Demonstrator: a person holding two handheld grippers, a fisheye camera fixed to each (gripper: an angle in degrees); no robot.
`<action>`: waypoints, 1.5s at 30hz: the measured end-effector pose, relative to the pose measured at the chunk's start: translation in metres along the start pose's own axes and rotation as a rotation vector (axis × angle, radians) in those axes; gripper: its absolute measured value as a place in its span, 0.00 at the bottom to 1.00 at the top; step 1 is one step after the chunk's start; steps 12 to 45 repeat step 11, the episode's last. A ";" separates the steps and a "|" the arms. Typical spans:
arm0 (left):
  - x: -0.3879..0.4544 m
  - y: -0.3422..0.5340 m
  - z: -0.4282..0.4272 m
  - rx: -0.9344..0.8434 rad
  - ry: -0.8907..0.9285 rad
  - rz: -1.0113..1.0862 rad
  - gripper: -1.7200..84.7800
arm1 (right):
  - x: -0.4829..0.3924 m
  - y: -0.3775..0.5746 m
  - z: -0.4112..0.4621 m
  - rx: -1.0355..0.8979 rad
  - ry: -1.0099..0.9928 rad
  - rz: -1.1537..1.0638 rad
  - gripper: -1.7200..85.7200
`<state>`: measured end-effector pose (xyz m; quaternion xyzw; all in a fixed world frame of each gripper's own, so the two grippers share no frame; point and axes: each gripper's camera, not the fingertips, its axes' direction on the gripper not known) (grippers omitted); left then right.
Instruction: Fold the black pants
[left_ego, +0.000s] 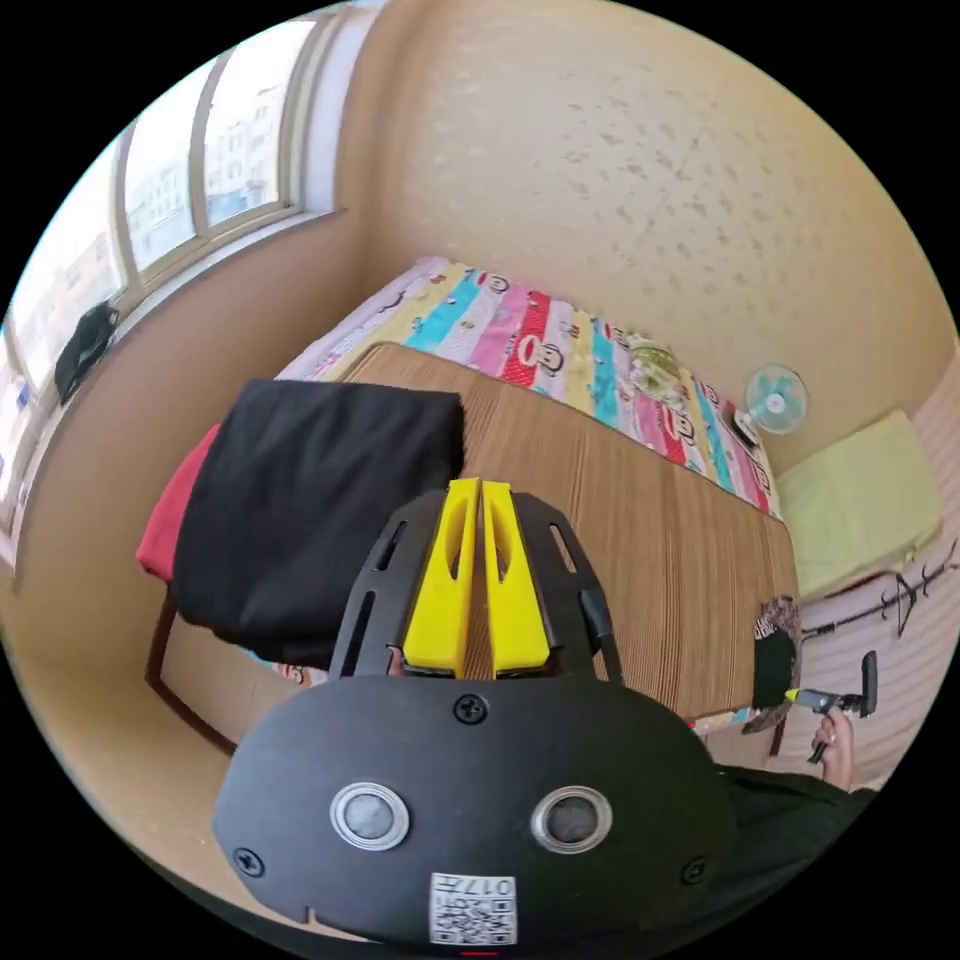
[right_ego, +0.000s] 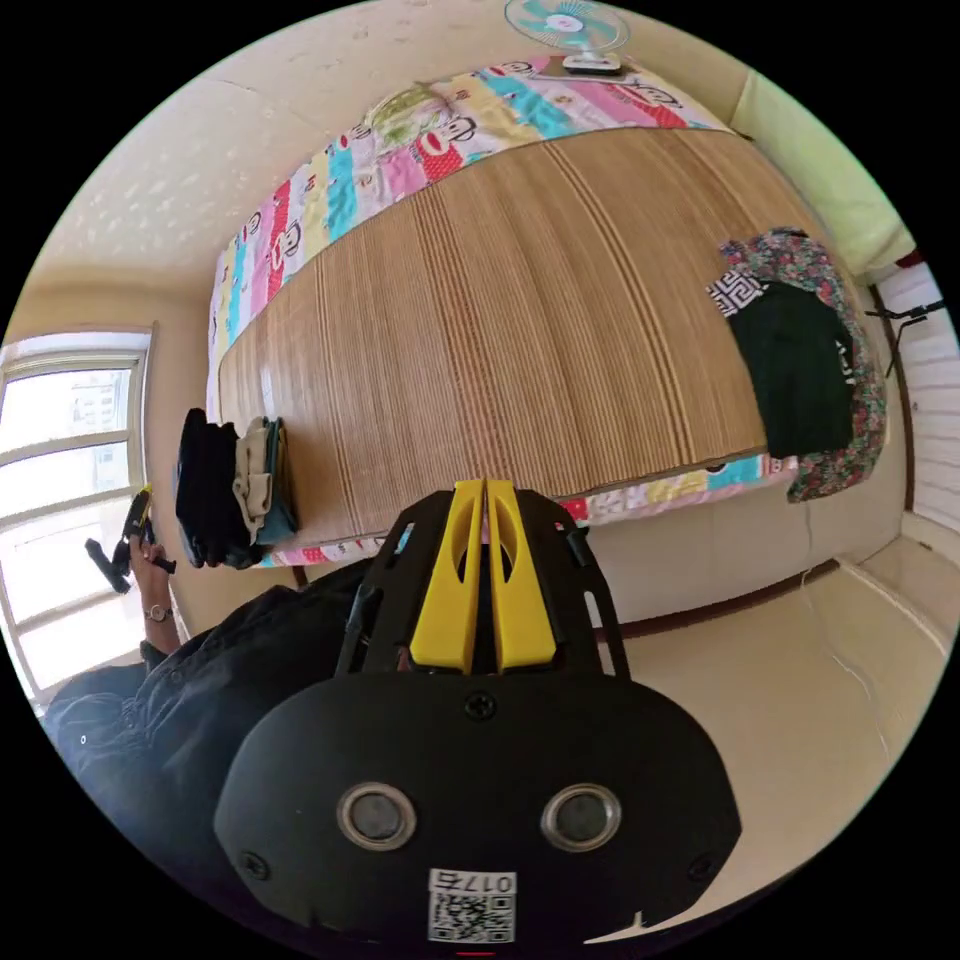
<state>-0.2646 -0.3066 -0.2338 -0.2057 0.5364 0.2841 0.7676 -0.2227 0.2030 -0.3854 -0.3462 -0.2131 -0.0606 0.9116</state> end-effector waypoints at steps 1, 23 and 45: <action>0.021 -0.001 0.008 -0.011 0.041 0.046 0.01 | 0.017 0.014 -0.032 0.091 0.073 0.044 0.02; 0.331 0.129 0.132 -0.261 0.538 0.376 0.01 | 0.097 0.204 -0.171 1.407 0.553 -0.057 0.02; 0.331 0.129 0.132 -0.261 0.538 0.376 0.01 | 0.097 0.204 -0.171 1.407 0.553 -0.057 0.02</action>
